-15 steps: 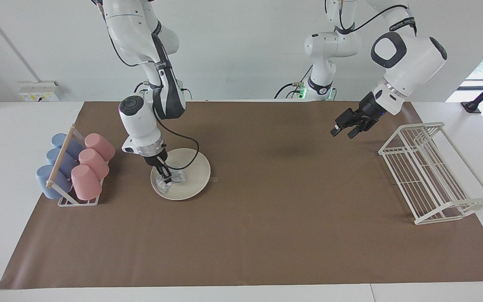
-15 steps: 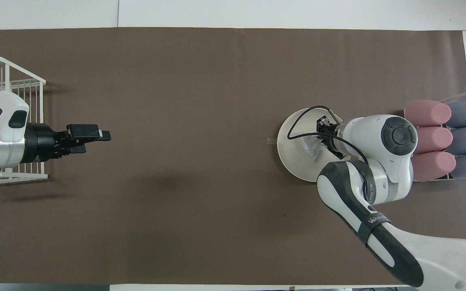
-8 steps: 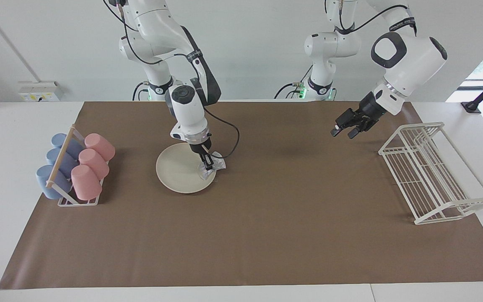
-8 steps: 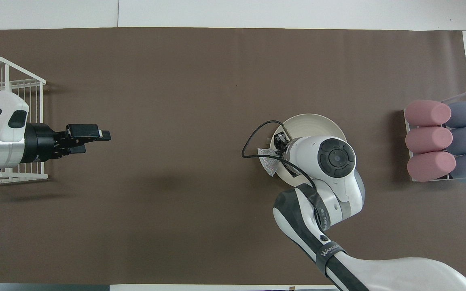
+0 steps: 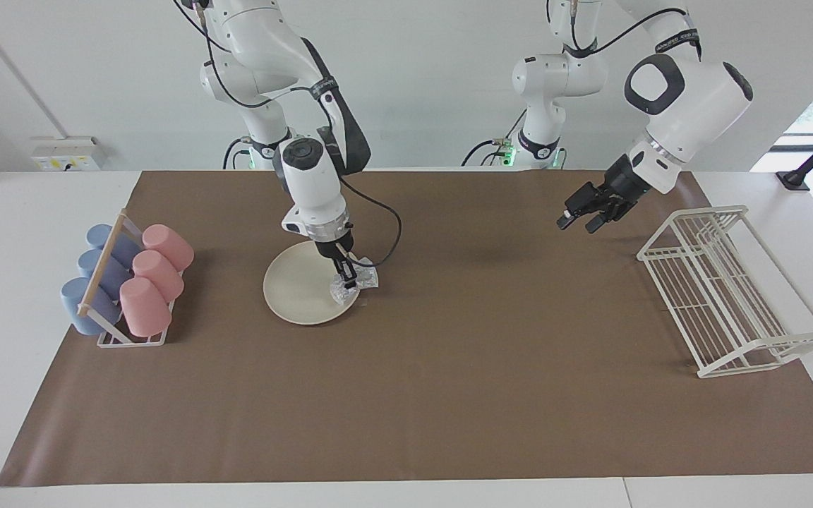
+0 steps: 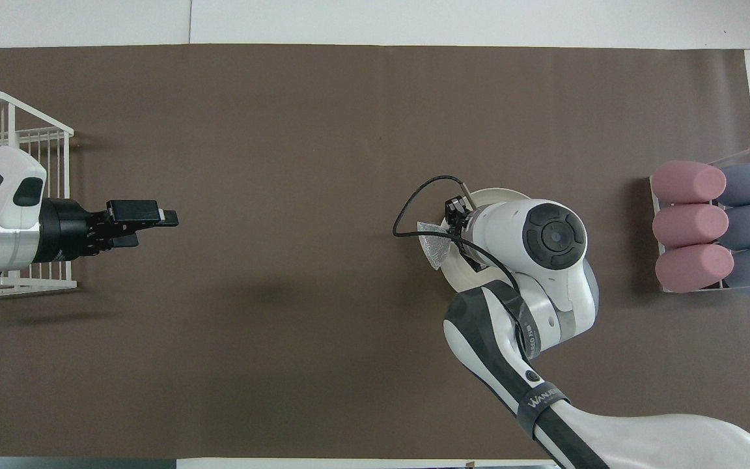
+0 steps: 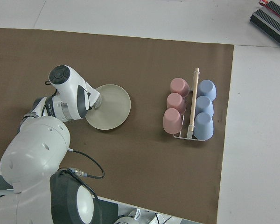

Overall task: Wipe plate with sponge
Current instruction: 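Rub the scrubber over the plate surface with the right gripper, then carry the scrubber back to the left gripper and hand it over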

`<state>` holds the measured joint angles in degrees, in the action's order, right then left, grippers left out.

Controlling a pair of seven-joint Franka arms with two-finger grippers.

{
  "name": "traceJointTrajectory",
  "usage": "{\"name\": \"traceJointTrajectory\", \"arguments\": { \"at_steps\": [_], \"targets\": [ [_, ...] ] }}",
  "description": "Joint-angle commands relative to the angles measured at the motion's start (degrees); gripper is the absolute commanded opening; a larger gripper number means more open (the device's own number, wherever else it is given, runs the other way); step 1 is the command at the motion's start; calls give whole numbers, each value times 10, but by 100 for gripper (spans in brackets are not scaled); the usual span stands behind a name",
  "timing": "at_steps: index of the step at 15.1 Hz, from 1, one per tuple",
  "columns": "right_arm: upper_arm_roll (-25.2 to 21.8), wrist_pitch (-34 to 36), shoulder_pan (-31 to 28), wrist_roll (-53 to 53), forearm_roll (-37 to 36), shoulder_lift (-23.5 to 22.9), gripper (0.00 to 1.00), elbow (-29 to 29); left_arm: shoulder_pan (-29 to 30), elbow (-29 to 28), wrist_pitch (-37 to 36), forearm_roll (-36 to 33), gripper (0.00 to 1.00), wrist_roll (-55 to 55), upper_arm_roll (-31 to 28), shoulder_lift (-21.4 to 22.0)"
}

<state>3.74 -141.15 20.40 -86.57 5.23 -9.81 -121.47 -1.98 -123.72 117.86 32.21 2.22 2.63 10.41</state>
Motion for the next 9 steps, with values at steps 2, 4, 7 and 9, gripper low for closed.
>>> {"name": "traceJointTrajectory", "arguments": {
  "at_steps": [2, 4, 7, 9],
  "targets": [
    [4, 121, -9, -14, -7, 0, 0, 117, 5, 14, 4, -14, 100, 16, 5, -7],
    [6, 135, -1, -46, -6, -1, 0, 152, 3, 22, 5, -9, 100, 13, 5, -8],
    [14, 141, 25, -125, -6, -11, 0, 201, -5, 23, 2, -7, 100, 14, 9, -7],
    [14, 167, 38, -185, -7, -29, 0, 252, -10, 25, -1, 14, 100, 21, 11, -4]
  ]
}}
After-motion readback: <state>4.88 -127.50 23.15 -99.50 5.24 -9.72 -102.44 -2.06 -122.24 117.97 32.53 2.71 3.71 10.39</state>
